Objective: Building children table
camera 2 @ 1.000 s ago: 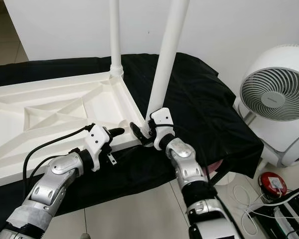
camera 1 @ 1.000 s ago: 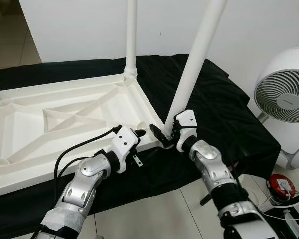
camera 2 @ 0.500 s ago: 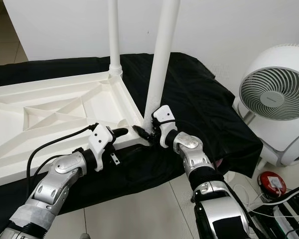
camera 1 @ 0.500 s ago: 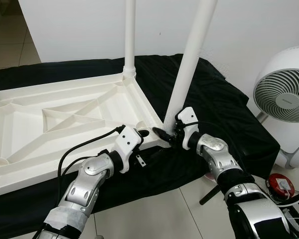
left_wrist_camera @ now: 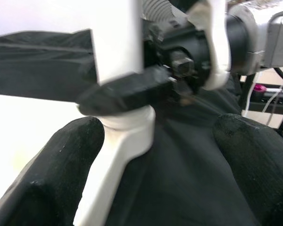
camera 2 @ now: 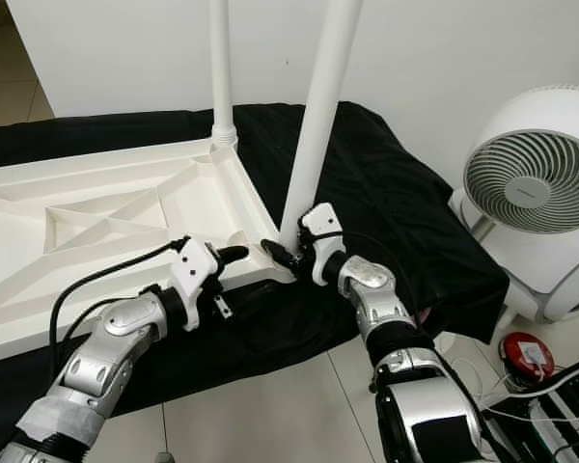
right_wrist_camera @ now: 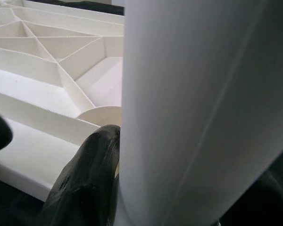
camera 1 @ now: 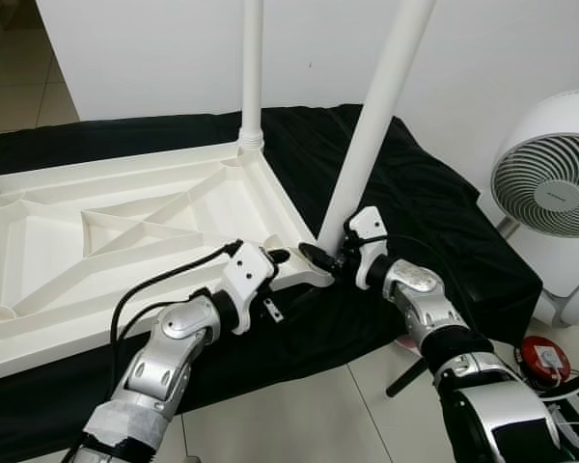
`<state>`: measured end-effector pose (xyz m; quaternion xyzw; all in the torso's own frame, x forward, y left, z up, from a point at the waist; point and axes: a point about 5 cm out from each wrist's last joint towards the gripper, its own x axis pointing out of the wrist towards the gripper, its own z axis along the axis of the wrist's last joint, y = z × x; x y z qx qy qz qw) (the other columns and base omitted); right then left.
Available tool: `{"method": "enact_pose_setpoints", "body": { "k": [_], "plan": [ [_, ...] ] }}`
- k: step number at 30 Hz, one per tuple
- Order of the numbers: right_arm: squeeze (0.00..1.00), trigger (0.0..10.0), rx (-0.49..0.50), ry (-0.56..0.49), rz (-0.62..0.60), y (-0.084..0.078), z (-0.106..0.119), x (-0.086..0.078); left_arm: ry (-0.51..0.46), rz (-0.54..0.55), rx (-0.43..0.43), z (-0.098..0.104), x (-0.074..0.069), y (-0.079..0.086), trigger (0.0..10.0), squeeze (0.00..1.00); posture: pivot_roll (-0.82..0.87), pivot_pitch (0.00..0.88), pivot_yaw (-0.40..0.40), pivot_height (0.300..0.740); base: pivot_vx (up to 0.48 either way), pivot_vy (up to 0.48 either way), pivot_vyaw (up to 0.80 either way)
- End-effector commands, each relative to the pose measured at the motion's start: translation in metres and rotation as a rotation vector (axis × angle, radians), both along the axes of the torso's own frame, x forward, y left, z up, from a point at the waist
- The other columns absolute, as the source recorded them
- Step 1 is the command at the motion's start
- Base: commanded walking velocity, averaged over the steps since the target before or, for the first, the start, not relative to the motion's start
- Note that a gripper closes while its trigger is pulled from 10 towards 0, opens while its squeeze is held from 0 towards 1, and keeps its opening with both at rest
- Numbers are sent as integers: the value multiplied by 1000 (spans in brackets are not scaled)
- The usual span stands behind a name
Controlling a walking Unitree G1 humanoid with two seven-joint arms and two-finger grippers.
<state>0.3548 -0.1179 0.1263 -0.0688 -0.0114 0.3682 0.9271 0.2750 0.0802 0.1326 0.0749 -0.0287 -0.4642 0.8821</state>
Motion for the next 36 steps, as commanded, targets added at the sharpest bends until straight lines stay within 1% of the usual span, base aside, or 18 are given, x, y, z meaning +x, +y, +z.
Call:
{"method": "enact_pose_setpoints", "body": {
  "k": [1, 2, 3, 4, 5, 6, 10, 11, 13, 14, 15, 16, 17, 20, 24, 29, 30, 36],
  "plan": [
    [0, 10000, 2, 46, -51, -2, -10, -2, 5, -2, -1, 0, -2, -2, 10000, 0, 4, 0, -76, 740, 0, 0, 0],
    [0, 10000, 16, 46, -92, -1, -10, -2, 7, -2, -2, 0, -2, -2, 10000, 0, 4, 0, -76, 740, 0, 0, 0],
    [0, 10000, 16, 46, -92, -1, -10, -2, 7, -2, -2, 0, -2, -2, 10000, 0, 4, 0, -76, 740, 0, 0, 0],
    [0, 10000, 26, 46, -123, 1, -10, -3, 8, -1, -2, 0, -3, -2, 10000, 0, 4, 0, -76, 740, 0, 0, 0],
    [0, 10000, 47, 54, -173, 4, -11, -4, 12, -2, -2, -1, -4, -2, 10000, 0, 3, 0, -75, 740, 0, 0, 0],
    [0, 10000, 47, 54, -173, 4, -11, -4, 12, -2, -2, -1, -4, -2, 10000, 0, 3, 0, -75, 740, 0, 0, 0],
    [0, 10000, 82, 49, -320, 13, -13, -11, 18, -2, -1, -2, -6, -2, 10000, 0, 3, 0, -77, 740, 0, 0, 0],
    [0, 10000, 82, 49, -320, 13, -13, -11, 18, -2, -1, -2, -6, -2, 10000, 0, 3, 0, -77, 740, 0, 0, 0],
    [0, 10000, 97, 43, -418, 19, -13, -15, 21, -2, -2, -2, -7, -2, 10000, 0, 4, 0, -79, 740, 0, 0, 0],
    [0, 10000, 97, 43, -418, 19, -13, -15, 21, -2, -2, -2, -7, -2, 10000, 0, 4, 0, -79, 740, 0, 0, 0],
    [0, 10000, 88, 37, -463, 22, -14, -18, 21, -2, -1, -2, -7, -2, 10000, 0, 3, 0, -79, 740, 0, 0, 0],
    [0, 10000, 112, 37, -531, 24, -13, -20, 23, -2, -1, -2, -7, -2, 10000, 0, 6, 0, -85, 740, 0, 0, 0],
    [0, 10000, 112, 37, -531, 24, -13, -20, 23, -2, -1, -2, -7, -2, 10000, 0, 6, 0, -85, 740, 0, 0, 0],
    [0, 10000, 152, 43, -649, 29, -11, -23, 23, -2, 0, -3, -7, -2, 10000, 0, 8, 0, -87, 740, 0, 0, 0],
    [0, 10000, 167, 37, -636, 32, -7, -24, 22, 3, -3, -2, -6, -2, 10000, 0, 6, 0, -83, 740, 0, 0, 0],
    [0, 10000, 188, 40, -581, 34, -4, -26, 22, -8, 2, -2, -6, -3, 10000, 0, 4, 0, -81, 740, 0, 0, 0],
    [1000, 10000, 190, 39, -581, 34, -3, -27, 23, -7, 1, -1, -6, -3, 10000, 0, 4, 0, -81, 740, 0, 0, 0],
    [1000, 10000, 202, 27, -537, 28, 0, -28, 23, -5, 1, -1, -6, -2, 10000, 0, 5, 0, -82, 740, 0, 0, 0]
  ]
}}
